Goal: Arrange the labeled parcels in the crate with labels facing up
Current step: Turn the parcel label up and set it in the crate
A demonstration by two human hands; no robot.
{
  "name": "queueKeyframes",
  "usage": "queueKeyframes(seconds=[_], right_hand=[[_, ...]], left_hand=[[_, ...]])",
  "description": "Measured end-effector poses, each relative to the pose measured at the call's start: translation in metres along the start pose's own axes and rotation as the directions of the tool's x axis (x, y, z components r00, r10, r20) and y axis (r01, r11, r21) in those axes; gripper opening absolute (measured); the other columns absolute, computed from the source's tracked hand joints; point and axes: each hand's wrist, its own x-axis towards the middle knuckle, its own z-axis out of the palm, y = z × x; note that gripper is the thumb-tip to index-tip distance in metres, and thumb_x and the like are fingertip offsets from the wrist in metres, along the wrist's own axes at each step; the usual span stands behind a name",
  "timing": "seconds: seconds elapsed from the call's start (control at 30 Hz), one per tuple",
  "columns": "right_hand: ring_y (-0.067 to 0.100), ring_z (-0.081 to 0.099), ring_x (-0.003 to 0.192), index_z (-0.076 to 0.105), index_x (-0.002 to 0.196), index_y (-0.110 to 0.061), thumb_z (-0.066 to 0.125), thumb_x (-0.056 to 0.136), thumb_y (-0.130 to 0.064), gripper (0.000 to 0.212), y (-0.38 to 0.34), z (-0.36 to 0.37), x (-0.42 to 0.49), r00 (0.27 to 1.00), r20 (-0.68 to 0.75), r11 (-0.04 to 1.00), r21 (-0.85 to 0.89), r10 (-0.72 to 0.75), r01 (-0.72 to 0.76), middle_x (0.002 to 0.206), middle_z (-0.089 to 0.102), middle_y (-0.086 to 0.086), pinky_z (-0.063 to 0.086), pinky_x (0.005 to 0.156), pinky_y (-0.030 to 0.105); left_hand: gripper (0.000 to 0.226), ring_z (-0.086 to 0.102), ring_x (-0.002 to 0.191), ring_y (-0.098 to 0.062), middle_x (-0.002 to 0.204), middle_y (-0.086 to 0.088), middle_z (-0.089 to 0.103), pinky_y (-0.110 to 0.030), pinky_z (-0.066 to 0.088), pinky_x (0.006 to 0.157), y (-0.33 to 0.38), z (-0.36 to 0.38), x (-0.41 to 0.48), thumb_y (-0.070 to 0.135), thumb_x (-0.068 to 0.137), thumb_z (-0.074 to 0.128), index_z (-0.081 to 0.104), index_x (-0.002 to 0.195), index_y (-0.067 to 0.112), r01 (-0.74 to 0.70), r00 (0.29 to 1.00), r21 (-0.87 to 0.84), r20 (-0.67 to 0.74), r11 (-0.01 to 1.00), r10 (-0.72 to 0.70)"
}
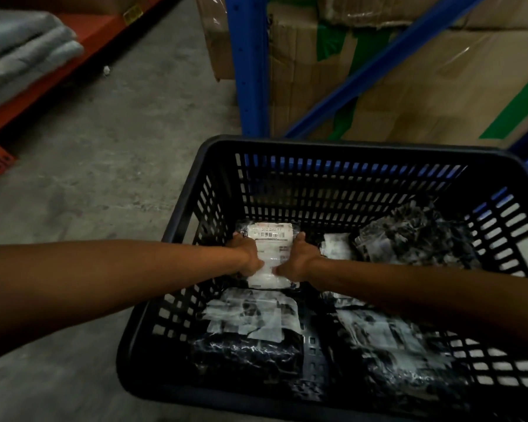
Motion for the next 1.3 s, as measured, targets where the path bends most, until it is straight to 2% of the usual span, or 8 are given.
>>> queueKeyframes(seconds=[0.17, 0.33, 0.53, 0.73, 0.9, 1.03, 1.17, 1.3], right_hand=[[0.031, 0.031, 0.15, -0.008, 0.159, -0.004, 0.069, 0.09, -0.025, 0.106, 0.029, -0.013, -0.048, 0.919, 0.115, 0.85, -0.35, -0.378, 0.393, 0.166, 0.023, 0.017, 0.033, 0.117, 0.033], [0.019, 0.012, 0.156, 0.0, 0.161, -0.012, 0.074, 0.083, -0.029, 0.109, 0.064, -0.003, -0.103, 0.616, 0.3, 0.49, -0.4, -0.729, 0.774, 0.171, 0.006, 0.008, 0.006, 0.121, 0.014], [0.027, 0.031, 0.152, 0.014, 0.16, -0.006, 0.062, 0.094, -0.023, 0.084, 0.056, 0.011, -0.112, 0.544, 0.309, 0.427, -0.372, -0.78, 0.824, 0.168, 0.02, 0.014, 0.032, 0.12, 0.037], [0.015, 0.065, 0.121, 0.045, 0.145, -0.017, 0.068, 0.095, -0.021, 0.056, 0.053, -0.029, -0.137, 0.693, 0.11, 0.7, 0.044, -0.712, 0.712, 0.135, 0.066, 0.002, 0.054, 0.101, 0.036], [-0.01, 0.068, 0.107, 0.066, 0.116, -0.056, 0.075, 0.069, -0.067, 0.049, 0.062, -0.097, -0.153, 0.844, 0.05, 0.726, 0.539, -0.534, 0.428, 0.115, 0.072, -0.032, 0.057, 0.091, 0.021], [0.019, 0.076, 0.105, 0.074, 0.119, -0.016, 0.057, 0.096, -0.038, 0.036, 0.064, -0.099, -0.118, 0.955, -0.007, 0.531, 0.83, -0.295, 0.17, 0.118, 0.078, 0.004, 0.062, 0.081, 0.033], [0.028, 0.07, 0.103, 0.074, 0.107, -0.014, 0.051, 0.102, -0.036, 0.031, 0.054, -0.075, -0.086, 0.995, 0.04, 0.466, 0.885, -0.091, 0.007, 0.115, 0.075, 0.009, 0.056, 0.098, 0.044], [0.026, 0.075, 0.092, 0.068, 0.113, -0.007, 0.062, 0.098, -0.022, 0.022, 0.041, -0.054, -0.062, 0.996, 0.025, 0.521, 0.853, -0.09, 0.026, 0.11, 0.077, 0.013, 0.06, 0.085, 0.042]], left_hand=[[0.044, 0.057, 0.101, -0.019, 0.123, -0.011, 0.063, -0.027, 0.047, 0.084, -0.009, -0.023, -0.053, 0.015, 0.091, 0.054, 0.057, 0.133, 0.002, -0.202, 0.972, 0.02, 0.129, 0.979, 0.197], [0.057, 0.056, 0.117, -0.02, 0.135, -0.002, 0.057, -0.031, 0.047, 0.103, -0.034, -0.016, -0.12, 0.035, 0.085, 0.067, 0.054, 0.134, 0.011, -0.356, 0.868, 0.153, 0.419, 0.922, 0.265], [0.056, 0.05, 0.131, -0.028, 0.146, -0.013, 0.051, -0.035, 0.041, 0.109, -0.047, 0.008, -0.143, 0.038, 0.096, 0.053, 0.046, 0.142, 0.007, -0.432, 0.876, 0.16, 0.311, 0.888, 0.37], [0.033, 0.062, 0.102, -0.012, 0.119, -0.001, 0.065, -0.023, 0.053, 0.079, -0.064, -0.003, -0.139, 0.03, 0.096, 0.055, 0.06, 0.125, 0.015, -0.414, 0.883, -0.263, 0.119, 0.872, 0.455], [0.047, 0.072, 0.105, -0.014, 0.11, 0.0, 0.078, -0.028, 0.05, 0.095, -0.068, -0.039, -0.132, 0.053, 0.086, 0.06, 0.074, 0.111, 0.017, -0.285, 0.903, -0.822, -0.057, 0.494, 0.425], [0.064, 0.063, 0.101, -0.034, 0.111, -0.018, 0.069, -0.044, 0.052, 0.091, -0.056, -0.038, -0.113, 0.065, 0.083, 0.053, 0.067, 0.113, 0.01, 0.008, 0.967, -0.991, 0.042, 0.136, 0.252], [0.045, 0.065, 0.113, -0.029, 0.119, -0.012, 0.071, -0.047, 0.05, 0.102, -0.042, -0.025, -0.103, 0.04, 0.085, 0.067, 0.066, 0.121, 0.013, 0.007, 0.99, -0.982, 0.034, 0.191, 0.134], [0.048, 0.057, 0.124, -0.035, 0.134, -0.017, 0.06, -0.047, 0.046, 0.107, -0.027, -0.026, -0.075, 0.012, 0.085, 0.069, 0.056, 0.13, 0.002, 0.044, 0.993, -0.946, 0.006, 0.32, -0.118]])
